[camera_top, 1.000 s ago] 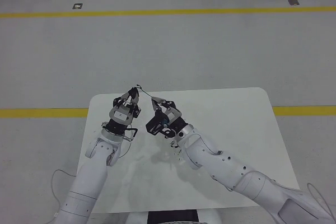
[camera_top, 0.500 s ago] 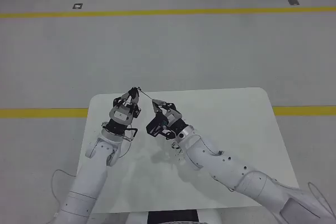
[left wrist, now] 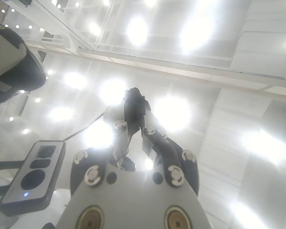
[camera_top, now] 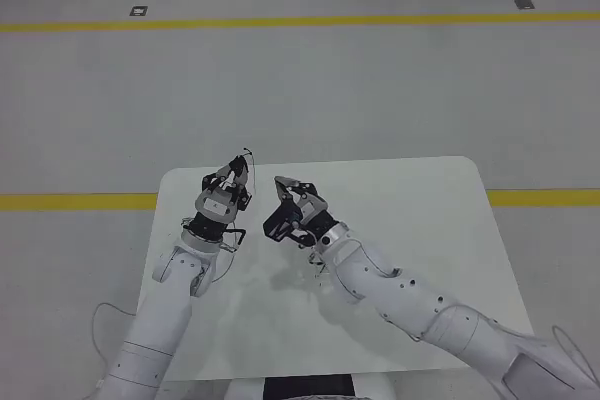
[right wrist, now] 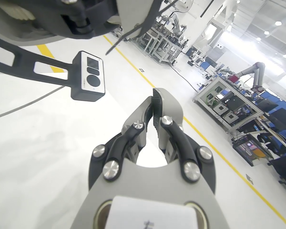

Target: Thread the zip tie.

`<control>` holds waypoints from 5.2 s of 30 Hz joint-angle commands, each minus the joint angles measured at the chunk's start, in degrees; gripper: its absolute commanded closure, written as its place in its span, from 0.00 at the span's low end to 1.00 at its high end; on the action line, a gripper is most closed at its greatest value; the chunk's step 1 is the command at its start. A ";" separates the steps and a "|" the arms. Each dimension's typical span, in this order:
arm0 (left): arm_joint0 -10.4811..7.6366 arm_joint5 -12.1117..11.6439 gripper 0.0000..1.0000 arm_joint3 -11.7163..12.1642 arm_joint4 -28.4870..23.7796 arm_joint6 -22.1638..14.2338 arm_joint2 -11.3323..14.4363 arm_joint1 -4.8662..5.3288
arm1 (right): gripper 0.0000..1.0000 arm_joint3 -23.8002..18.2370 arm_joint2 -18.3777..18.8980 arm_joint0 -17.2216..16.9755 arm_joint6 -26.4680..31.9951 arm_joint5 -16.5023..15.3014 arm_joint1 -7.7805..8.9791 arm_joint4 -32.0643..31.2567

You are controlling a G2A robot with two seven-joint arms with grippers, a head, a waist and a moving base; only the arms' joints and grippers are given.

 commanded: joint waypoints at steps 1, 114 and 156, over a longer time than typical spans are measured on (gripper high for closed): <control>0.00 0.00 1.00 0.00 0.00 0.00 0.00 0.00 | 0.00 -1.15 2.02 -1.40 -0.61 0.00 -0.08 0.00; 0.00 0.00 1.00 0.00 0.00 0.00 0.00 0.00 | 0.85 -4.03 1.49 -1.07 1.17 0.00 -3.58 0.00; 0.00 0.00 1.00 0.00 0.00 0.00 0.00 0.00 | 0.84 -3.48 4.16 -2.34 -4.35 0.00 -4.17 0.00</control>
